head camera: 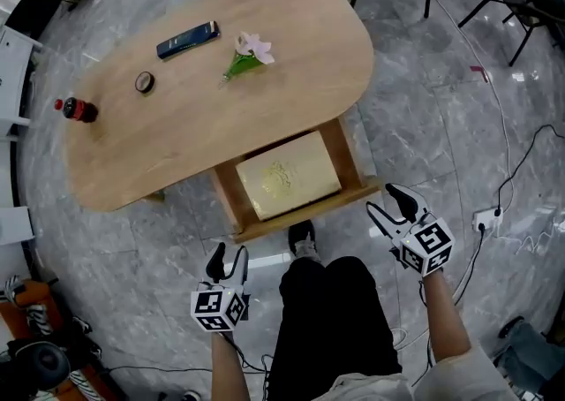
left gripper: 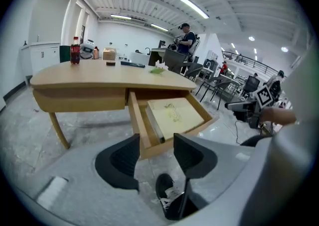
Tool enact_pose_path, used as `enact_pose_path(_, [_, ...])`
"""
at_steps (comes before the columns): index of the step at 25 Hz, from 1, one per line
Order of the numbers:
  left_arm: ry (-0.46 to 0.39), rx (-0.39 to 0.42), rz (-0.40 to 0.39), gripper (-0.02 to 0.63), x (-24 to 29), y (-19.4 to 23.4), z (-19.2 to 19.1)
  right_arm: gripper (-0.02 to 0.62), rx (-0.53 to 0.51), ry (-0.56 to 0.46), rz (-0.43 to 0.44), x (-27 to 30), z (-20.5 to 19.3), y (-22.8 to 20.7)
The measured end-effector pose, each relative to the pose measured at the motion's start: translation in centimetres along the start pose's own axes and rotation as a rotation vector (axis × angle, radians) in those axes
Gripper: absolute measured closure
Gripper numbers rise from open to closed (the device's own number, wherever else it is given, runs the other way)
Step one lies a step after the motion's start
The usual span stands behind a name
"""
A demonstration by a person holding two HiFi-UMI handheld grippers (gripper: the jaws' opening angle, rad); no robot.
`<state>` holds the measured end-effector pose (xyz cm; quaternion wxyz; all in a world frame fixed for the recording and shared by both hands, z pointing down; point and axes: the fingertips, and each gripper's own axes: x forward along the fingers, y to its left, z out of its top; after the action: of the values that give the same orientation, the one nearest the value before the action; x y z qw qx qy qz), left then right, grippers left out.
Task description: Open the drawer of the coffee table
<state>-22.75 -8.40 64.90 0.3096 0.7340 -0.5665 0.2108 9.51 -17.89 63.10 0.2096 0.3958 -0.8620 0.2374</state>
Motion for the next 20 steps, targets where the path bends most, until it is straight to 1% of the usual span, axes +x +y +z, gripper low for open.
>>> enact_pose_path(4, [0.002,0.002,-0.028,0.387,-3.1,-3.2,6.4,0.344,0.058,0.029,-0.022,-1.7,3.7,3.0])
enact_pose_path(7, [0.027,0.025,-0.036,0.388,-5.2,-5.9,9.9,0.344,0.054,0.072,-0.033,-3.6,6.4,5.6])
enact_pose_path(11, [0.088,0.076,-0.062,0.388,-7.9,-9.8,12.7,0.344,0.049,0.139,-0.069,-7.4,9.3,8.5])
enact_pose_path(15, [0.093,0.049,-0.075,0.388,-12.5,-13.6,14.9,0.344,0.056,0.158,-0.080,-12.4,12.4,11.8])
enact_pose_path(20, [0.084,0.040,-0.040,0.388,-18.1,-17.3,16.8,0.344,0.060,0.148,-0.108,-17.6,15.5,15.7])
